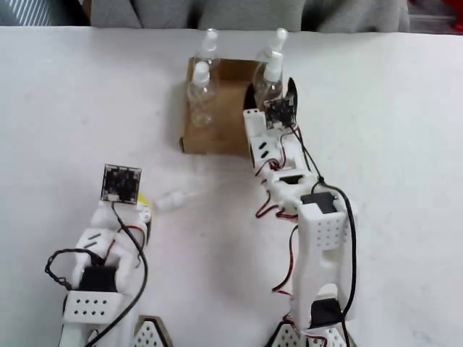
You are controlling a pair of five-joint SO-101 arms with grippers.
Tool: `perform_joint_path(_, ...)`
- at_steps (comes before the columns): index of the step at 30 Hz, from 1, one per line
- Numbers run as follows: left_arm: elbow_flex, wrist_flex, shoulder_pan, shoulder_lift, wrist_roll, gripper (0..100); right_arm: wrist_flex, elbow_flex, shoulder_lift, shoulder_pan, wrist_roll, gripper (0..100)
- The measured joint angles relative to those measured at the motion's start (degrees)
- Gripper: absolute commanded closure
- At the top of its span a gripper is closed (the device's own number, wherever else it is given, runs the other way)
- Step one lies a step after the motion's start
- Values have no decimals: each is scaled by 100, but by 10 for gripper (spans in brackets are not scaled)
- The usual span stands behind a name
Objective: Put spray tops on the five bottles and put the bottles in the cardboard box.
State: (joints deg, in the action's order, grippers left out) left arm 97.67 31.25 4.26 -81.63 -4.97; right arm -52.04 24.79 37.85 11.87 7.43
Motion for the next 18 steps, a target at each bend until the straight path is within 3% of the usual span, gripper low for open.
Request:
perform_joint_path(7,0,0,0,0,0,980,0,0,-9,-9,-185,642)
perform_joint_path(18,0,0,0,0,0,980,457,62,-571,0,-686,641)
